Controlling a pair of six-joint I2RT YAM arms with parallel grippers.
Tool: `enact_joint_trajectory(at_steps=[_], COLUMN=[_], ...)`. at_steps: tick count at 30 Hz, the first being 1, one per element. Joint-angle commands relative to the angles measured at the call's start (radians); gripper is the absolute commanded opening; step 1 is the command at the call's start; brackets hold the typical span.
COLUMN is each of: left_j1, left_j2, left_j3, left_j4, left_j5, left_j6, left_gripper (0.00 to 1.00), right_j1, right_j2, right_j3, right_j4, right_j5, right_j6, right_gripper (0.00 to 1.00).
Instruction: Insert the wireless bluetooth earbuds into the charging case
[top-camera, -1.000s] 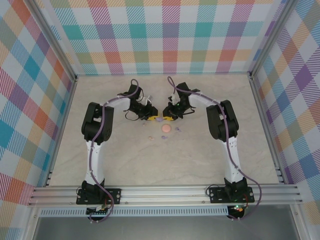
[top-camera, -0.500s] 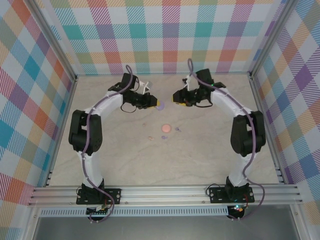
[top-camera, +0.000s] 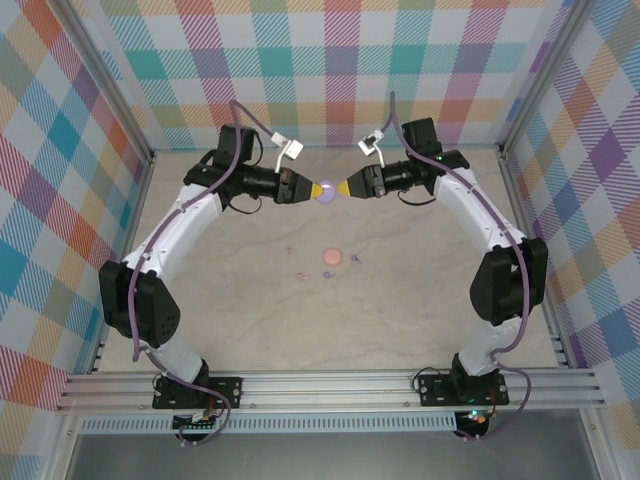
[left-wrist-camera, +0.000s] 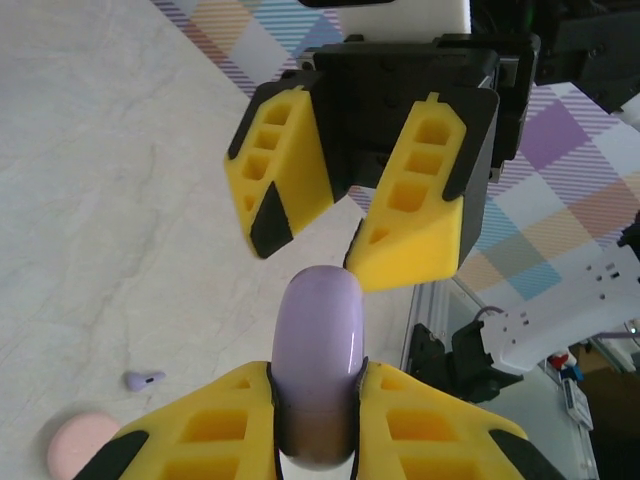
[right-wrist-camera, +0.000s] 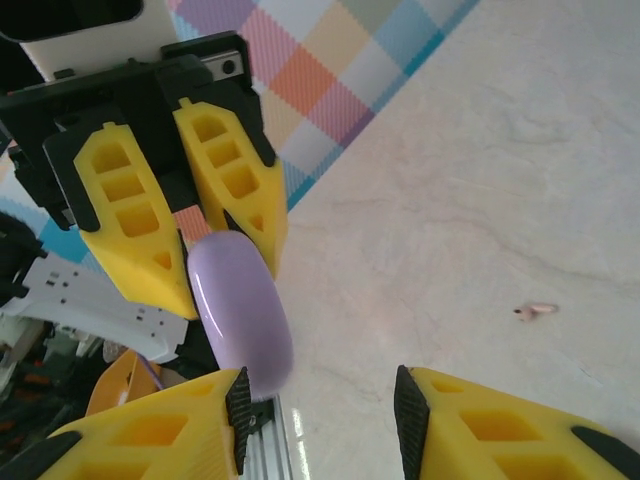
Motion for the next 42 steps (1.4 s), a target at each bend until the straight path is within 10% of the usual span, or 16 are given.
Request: enact_joint_trajectory(at_steps=[1, 15, 25, 42], left_j1=[-0.013, -0.035, -0.036, -0.033], left_j2=[-0.030, -0.021, -0.040, -0.105], left_j3=[0.036, 0.058, 0.025, -0.052], left_j4=[-0.044, -0.089, -0.031, 0.095], left_j5=[0.029, 0.001, 0.046, 0.053], left_j6=[0.049, 0.077, 0.031, -0.062], left_gripper=[0.16, 0.20, 0.49, 0.42], right_j1=[0.026, 0.078, 0.075, 0.075], right_j2=[-0.042, -0.019, -0.060, -0.085], right_j3=[0.037, 0.082, 0.055, 0.058], right_j4=[-0.068, -0.119, -0.062, 0.044], right_j5=[-0.077, -0.111, -0.088, -0.076], right_j6=[-0.099, -0.130, -0.096, 0.018], right_gripper=[0.44, 0.28, 0.16, 0.13])
